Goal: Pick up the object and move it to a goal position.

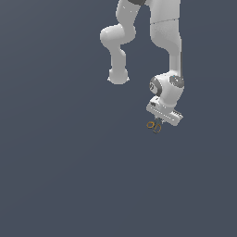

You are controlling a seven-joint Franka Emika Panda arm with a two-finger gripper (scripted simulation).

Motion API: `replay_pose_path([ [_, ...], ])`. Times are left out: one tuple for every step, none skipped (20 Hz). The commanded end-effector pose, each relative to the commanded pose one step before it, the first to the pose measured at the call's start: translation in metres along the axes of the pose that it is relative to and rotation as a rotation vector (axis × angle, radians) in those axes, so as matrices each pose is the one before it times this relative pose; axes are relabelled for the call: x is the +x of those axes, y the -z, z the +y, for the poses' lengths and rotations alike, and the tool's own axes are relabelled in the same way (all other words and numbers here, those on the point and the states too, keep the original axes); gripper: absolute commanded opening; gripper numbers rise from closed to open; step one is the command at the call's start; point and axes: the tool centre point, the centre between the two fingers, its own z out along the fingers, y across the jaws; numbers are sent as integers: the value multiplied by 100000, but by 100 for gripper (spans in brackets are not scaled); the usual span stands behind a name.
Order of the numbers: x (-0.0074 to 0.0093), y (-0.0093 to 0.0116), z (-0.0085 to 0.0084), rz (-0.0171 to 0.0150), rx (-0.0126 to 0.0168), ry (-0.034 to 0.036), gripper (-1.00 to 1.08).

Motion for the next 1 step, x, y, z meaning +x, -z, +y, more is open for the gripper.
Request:
replay_pose_path([
  [-249,34,-51,66,75,-192,-100],
])
